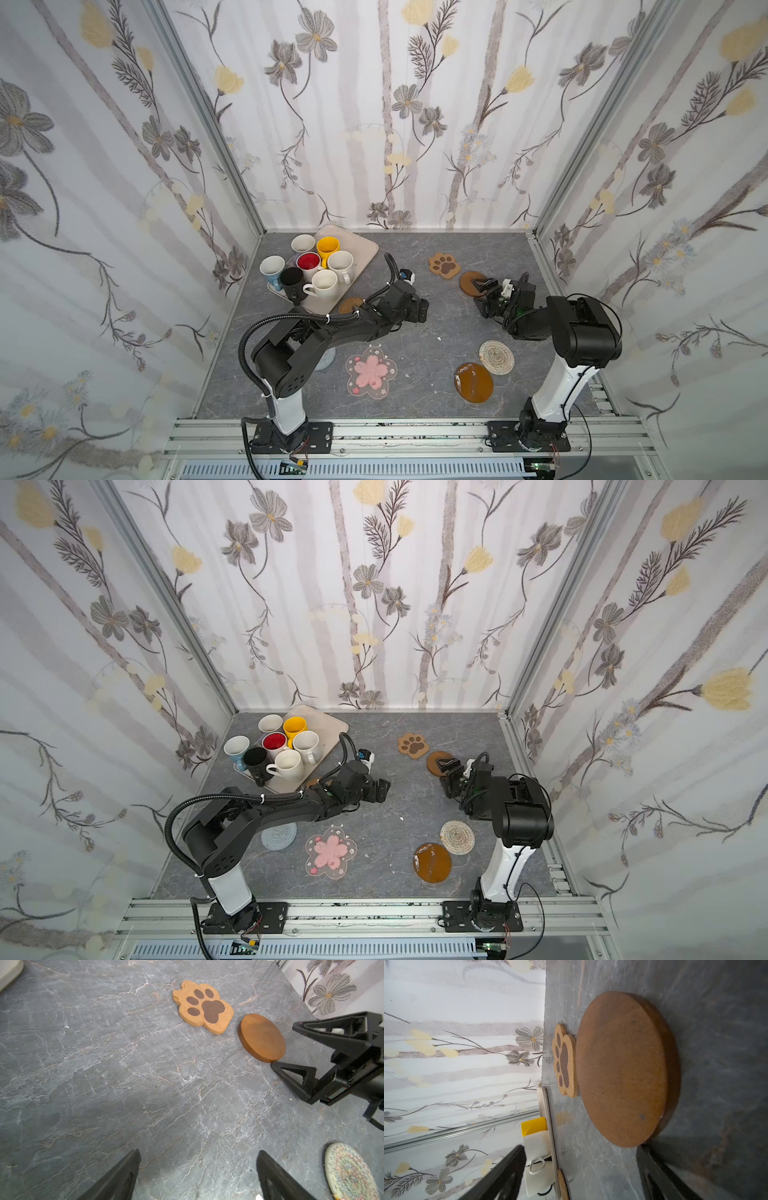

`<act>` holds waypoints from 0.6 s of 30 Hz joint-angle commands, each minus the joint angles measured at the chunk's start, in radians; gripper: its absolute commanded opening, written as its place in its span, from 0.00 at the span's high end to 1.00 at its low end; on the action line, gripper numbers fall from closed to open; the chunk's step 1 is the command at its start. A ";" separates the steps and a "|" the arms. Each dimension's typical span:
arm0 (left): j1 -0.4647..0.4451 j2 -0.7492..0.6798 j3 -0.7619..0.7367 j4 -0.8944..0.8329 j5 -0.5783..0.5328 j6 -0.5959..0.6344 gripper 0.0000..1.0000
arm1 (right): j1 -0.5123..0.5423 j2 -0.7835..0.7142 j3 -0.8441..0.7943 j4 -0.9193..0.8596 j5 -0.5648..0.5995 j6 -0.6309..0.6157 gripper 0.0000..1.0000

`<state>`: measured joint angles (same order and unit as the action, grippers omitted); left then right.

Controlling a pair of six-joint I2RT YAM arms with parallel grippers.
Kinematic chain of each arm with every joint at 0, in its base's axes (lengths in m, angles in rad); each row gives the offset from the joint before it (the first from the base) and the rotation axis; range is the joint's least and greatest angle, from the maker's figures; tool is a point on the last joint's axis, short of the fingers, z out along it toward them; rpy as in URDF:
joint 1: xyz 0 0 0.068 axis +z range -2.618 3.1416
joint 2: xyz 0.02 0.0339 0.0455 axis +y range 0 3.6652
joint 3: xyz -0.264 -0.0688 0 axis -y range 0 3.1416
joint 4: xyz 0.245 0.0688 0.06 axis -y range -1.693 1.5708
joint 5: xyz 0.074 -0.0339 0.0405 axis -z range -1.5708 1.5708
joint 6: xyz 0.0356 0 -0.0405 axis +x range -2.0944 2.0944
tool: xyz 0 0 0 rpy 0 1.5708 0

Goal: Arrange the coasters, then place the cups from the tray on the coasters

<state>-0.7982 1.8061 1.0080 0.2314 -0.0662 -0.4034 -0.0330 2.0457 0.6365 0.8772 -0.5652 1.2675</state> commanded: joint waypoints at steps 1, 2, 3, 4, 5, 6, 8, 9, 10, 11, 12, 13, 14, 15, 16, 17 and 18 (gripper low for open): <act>0.009 0.020 0.014 0.026 0.024 0.002 0.10 | 0.002 0.040 0.048 0.006 0.042 0.028 0.15; 0.013 0.025 0.015 0.028 0.026 0.003 0.10 | 0.002 0.052 0.066 0.002 0.044 0.030 0.15; 0.015 0.028 0.017 0.027 0.028 0.003 0.10 | 0.002 0.066 0.086 -0.006 0.046 0.031 0.15; 0.021 0.033 0.017 0.029 0.033 0.004 0.10 | 0.002 0.079 0.106 -0.010 0.049 0.032 0.15; 0.024 0.035 0.019 0.029 0.036 0.003 0.10 | 0.002 0.089 0.109 -0.015 0.050 0.034 0.15; 0.025 0.038 0.017 0.029 0.038 0.003 0.10 | 0.002 0.101 0.153 -0.017 0.052 0.038 0.15; 0.028 0.042 0.017 0.031 0.040 0.006 0.10 | 0.002 0.120 0.187 -0.027 0.056 0.041 0.16; 0.028 0.047 0.015 0.030 0.040 0.006 0.10 | 0.002 0.131 0.206 -0.034 0.057 0.041 0.16; 0.028 0.050 0.014 0.029 0.040 0.008 0.10 | 0.002 0.139 0.225 -0.042 0.060 0.039 0.15; 0.030 0.051 0.014 0.029 0.040 0.008 0.10 | 0.002 0.148 0.241 -0.044 0.061 0.038 0.15; 0.030 0.054 0.012 0.029 0.041 0.009 0.10 | 0.002 0.160 0.259 -0.051 0.063 0.038 0.15; 0.030 0.056 0.009 0.029 0.040 0.009 0.10 | 0.002 0.169 0.277 -0.057 0.066 0.039 0.15; 0.033 0.058 0.008 0.029 0.039 0.009 0.10 | 0.002 0.178 0.293 -0.063 0.067 0.039 0.15; 0.031 0.058 0.005 0.029 0.037 0.010 0.10 | 0.001 0.190 0.310 -0.070 0.068 0.039 0.15; 0.030 0.056 0.001 0.029 0.036 0.009 0.10 | 0.002 0.198 0.326 -0.078 0.068 0.039 0.15; 0.034 0.055 -0.004 0.029 0.036 0.009 0.11 | 0.002 0.208 0.340 -0.086 0.070 0.037 0.15; 0.033 0.053 -0.008 0.029 0.035 0.010 0.11 | 0.002 0.214 0.354 -0.094 0.073 0.035 0.15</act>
<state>-0.7670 1.8599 1.0084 0.2359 -0.0288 -0.3988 -0.0322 2.2421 0.9588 0.7979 -0.5148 1.2930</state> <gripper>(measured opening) 0.894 0.854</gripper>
